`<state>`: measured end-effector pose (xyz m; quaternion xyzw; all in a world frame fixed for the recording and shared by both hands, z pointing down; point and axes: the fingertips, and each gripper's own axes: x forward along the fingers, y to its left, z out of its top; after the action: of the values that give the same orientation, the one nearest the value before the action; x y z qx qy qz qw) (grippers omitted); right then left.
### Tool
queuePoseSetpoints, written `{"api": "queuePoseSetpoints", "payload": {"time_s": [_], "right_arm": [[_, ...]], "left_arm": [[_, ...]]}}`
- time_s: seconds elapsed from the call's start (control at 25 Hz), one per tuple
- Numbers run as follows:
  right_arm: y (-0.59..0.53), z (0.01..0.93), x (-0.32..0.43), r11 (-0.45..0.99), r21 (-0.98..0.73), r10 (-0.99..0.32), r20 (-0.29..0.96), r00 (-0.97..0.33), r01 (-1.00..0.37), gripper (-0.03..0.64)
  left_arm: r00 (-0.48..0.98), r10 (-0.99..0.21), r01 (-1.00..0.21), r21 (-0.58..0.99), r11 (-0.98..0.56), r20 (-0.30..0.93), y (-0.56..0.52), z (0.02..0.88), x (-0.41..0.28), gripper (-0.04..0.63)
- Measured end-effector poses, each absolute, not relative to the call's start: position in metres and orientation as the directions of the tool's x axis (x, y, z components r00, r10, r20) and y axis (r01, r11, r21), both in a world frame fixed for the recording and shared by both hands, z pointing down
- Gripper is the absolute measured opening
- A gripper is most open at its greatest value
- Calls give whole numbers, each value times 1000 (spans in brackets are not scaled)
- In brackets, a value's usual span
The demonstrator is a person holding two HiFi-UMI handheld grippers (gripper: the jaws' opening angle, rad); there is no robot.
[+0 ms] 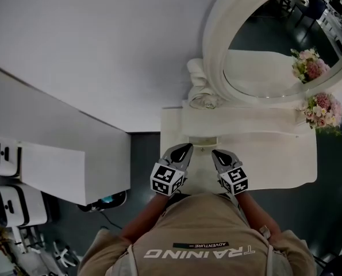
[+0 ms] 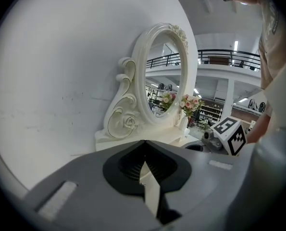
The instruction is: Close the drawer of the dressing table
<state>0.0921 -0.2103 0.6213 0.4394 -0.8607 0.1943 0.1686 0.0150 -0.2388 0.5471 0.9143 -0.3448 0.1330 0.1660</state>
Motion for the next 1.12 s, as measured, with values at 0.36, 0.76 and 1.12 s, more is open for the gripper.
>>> {"api": "queuePoseSetpoints", "payload": {"time_s": [0.36, 0.76, 1.12], "right_arm": [[-203, 698, 78, 501, -259, -565, 625, -539, -826, 3], [-206, 737, 64, 477, -326, -455, 702, -547, -816, 3], [-219, 754, 62, 423, -380, -428, 717, -551, -823, 3]], "left_arm": [[723, -587, -682, 240, -691, 364, -230, 558, 0, 18], [700, -600, -707, 251, -661, 387, -230, 566, -21, 18], [692, -607, -715, 254, -652, 391, -237, 567, -28, 18]]}}
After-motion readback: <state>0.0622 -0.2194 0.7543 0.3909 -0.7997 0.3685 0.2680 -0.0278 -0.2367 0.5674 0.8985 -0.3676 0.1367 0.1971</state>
